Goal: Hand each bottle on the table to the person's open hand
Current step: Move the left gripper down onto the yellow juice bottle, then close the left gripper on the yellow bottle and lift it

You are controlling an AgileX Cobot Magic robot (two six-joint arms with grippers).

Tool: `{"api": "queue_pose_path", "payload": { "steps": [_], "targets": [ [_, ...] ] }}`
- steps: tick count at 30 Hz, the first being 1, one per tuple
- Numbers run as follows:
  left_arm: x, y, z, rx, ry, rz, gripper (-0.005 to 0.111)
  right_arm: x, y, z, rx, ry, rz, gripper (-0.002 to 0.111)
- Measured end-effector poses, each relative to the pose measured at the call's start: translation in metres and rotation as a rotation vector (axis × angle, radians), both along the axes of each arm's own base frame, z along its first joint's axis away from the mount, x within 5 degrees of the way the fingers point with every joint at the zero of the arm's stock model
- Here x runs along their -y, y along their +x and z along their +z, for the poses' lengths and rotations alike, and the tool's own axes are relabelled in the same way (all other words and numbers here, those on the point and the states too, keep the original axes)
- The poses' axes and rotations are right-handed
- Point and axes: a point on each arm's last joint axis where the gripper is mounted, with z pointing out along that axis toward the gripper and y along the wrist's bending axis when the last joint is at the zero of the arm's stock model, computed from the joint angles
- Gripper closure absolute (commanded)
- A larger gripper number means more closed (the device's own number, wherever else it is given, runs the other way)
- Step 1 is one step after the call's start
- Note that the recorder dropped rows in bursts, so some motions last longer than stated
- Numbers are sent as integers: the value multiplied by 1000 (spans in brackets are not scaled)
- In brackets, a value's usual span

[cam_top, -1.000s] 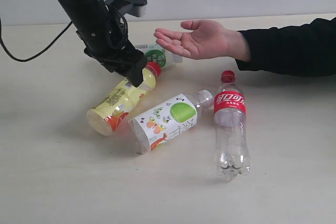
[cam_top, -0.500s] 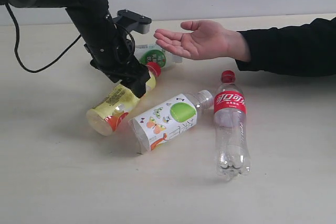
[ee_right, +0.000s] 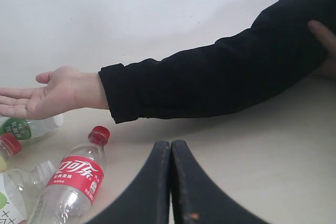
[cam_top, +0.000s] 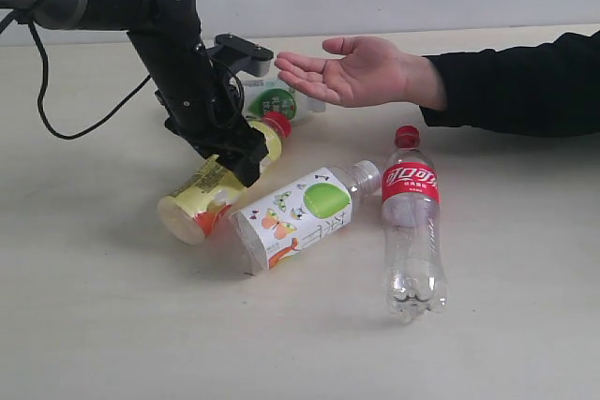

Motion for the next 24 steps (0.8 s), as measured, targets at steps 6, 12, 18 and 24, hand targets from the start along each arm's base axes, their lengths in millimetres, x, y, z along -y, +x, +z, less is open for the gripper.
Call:
{"api": "queue_pose_path", "payload": {
  "steps": [6, 12, 18, 24],
  "targets": [
    [0, 0, -8, -17, 10, -2, 33, 0, 0, 0, 0, 0, 0, 108],
    [0, 0, -13, -32, 18, -3, 39, 0, 0, 0, 0, 0, 0, 108],
    [0, -1, -14, -40, 21, -4, 65, 0, 0, 0, 0, 0, 0, 108],
    [-2, -4, -14, -82, 39, -12, 107, 0, 0, 0, 0, 0, 0, 108]
  ]
}}
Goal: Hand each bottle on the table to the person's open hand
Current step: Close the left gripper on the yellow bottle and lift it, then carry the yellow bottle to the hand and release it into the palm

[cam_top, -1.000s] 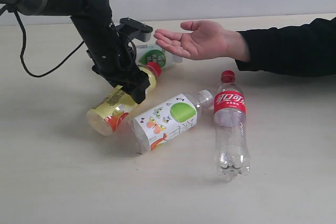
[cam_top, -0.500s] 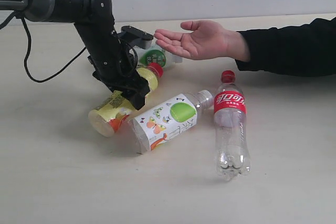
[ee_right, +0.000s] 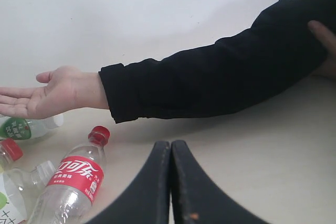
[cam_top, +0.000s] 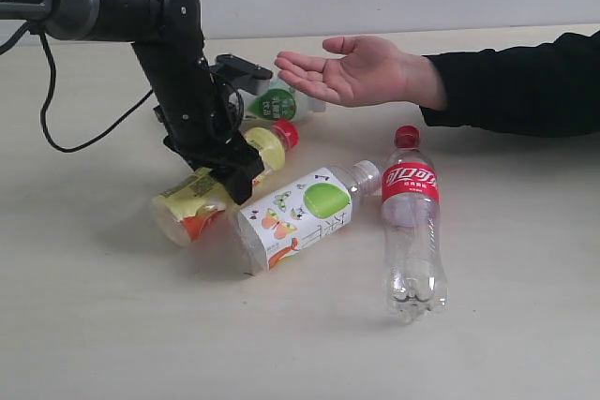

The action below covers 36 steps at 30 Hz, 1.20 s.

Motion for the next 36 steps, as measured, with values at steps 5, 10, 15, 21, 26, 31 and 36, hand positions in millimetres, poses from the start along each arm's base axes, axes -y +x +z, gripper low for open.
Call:
{"api": "queue_pose_path", "payload": {
  "steps": [5, 10, 15, 21, 26, 31, 36],
  "targets": [
    [0, -1, 1, -6, 3, -1, 107, 0, 0, 0, 0, 0, 0, 108],
    [-4, -8, 37, 16, -16, -12, 107, 0, 0, 0, 0, 0, 0, 108],
    [-7, -15, 77, 89, -59, 0, 107, 0, 0, 0, 0, 0, 0, 108],
    [-9, -18, 93, 119, -74, 11, 107, 0, 0, 0, 0, 0, 0, 108],
    [-16, -30, 130, 165, -116, 83, 107, 0, 0, 0, 0, 0, 0, 108],
    [-3, -26, 145, 227, -290, 246, 107, 0, 0, 0, 0, 0, 0, 108],
    [27, -28, 145, 261, -431, 281, 107, 0, 0, 0, 0, 0, 0, 108]
  ]
}}
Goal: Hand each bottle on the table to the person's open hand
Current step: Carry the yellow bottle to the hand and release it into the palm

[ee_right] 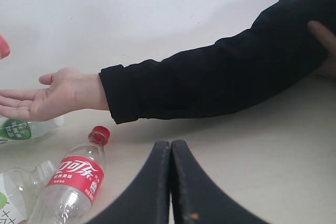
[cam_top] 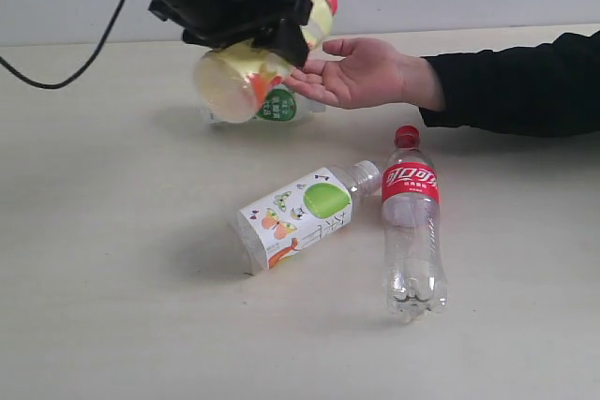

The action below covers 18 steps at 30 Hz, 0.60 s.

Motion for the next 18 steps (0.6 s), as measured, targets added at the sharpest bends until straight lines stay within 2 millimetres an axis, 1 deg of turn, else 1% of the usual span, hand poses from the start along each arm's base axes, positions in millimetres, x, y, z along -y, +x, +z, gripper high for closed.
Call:
{"api": "queue_pose_path", "payload": {
  "steps": [4, 7, 11, 14, 18],
  "targets": [
    [29, 1, -8, 41, -117, 51, 107, 0, 0, 0, 0, 0, 0, 108],
    [42, 7, -16, 27, -190, 98, 107, 0, 0, 0, 0, 0, 0, 108],
    [51, 23, -18, -23, -261, 188, 107, 0, 0, 0, 0, 0, 0, 108],
    [54, 37, -19, -62, -306, 260, 107, 0, 0, 0, 0, 0, 0, 108],
    [57, 47, -26, -95, -330, 312, 107, 0, 0, 0, 0, 0, 0, 108]
  ]
}}
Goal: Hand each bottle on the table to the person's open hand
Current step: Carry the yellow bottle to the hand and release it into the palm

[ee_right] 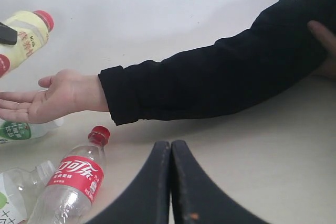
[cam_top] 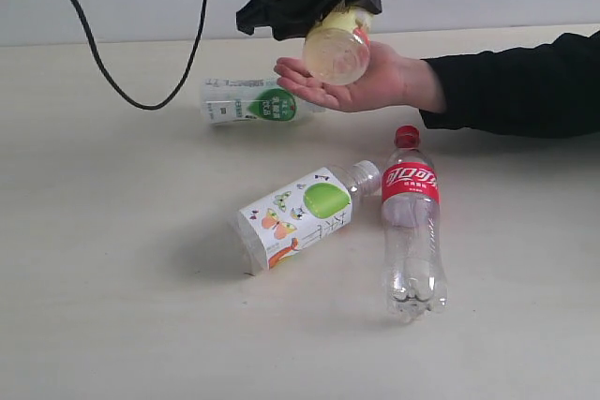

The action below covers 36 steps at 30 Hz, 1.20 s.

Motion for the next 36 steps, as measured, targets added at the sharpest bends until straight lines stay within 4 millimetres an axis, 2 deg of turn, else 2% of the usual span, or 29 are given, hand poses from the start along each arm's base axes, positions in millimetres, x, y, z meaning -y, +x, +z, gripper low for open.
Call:
{"api": "queue_pose_path", "payload": {
  "steps": [6, 9, 17, 21, 30, 33, 36],
  "targets": [
    [3, 8, -31, -72, 17, 34, 107, 0, 0, 0, 0, 0, 0, 108],
    [1, 13, -40, -81, 18, 57, 107, 0, 0, 0, 0, 2, 0, 108],
    [-7, 23, -44, -74, 6, 103, 104, 0, 0, 0, 0, 4, 0, 108],
    [-8, 26, -53, -89, 15, 109, 88, 0, 0, 0, 0, 4, 0, 108],
    [-8, 27, -58, -88, 15, 113, 27, 0, 0, 0, 0, 4, 0, 108],
    [-8, 28, -57, -73, 19, 104, 18, 0, 0, 0, 0, 4, 0, 108],
    [-7, 28, -55, -60, 21, 95, 16, 0, 0, 0, 0, 4, 0, 108]
  ]
}}
